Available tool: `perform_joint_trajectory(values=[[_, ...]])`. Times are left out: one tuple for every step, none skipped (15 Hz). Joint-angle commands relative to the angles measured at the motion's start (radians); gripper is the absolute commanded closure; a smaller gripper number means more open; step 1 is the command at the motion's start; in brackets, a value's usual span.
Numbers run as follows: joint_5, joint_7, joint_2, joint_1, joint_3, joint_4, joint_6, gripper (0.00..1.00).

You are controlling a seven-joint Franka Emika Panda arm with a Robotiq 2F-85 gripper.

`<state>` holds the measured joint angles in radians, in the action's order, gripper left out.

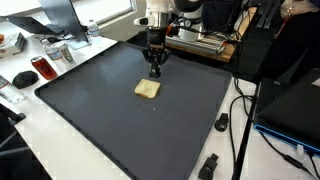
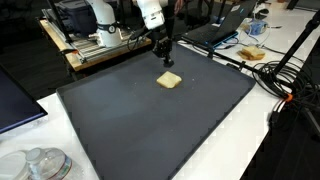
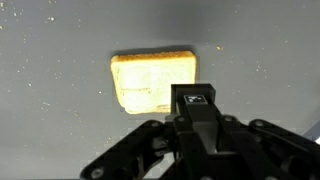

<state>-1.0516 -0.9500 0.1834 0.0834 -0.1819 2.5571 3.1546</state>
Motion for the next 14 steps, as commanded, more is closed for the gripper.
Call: perform_joint_trajectory(values=[[0.132,0.117,-0.005,0.088,0.068,0.03,0.043,0.95],[0.153,0.134,-0.005,0.11,0.083,0.027,0.06,0.95],[0.176,0.147,-0.001,0.136,0.101,0.023,0.083,0.95],[0.193,0.155,0.005,0.161,0.123,0.019,0.094,0.95],[0.203,0.161,0.013,0.189,0.149,0.016,0.105,0.95],[0.358,0.29,0.012,0.135,0.113,0.036,0.125,0.95],[0.414,0.322,0.011,0.14,0.125,0.037,0.131,0.95],[0.326,0.247,0.015,0.232,0.202,0.013,0.125,0.95],[0.347,0.268,0.016,0.248,0.222,0.013,0.129,0.95],[0.346,0.266,0.021,0.279,0.254,0.011,0.131,0.95],[0.346,0.266,0.027,0.312,0.289,0.006,0.126,0.95],[0.346,0.27,0.039,0.352,0.333,0.001,0.118,0.95],[0.348,0.272,0.054,0.4,0.385,-0.005,0.108,0.95],[0.349,0.275,0.075,0.454,0.443,-0.012,0.101,0.95]])
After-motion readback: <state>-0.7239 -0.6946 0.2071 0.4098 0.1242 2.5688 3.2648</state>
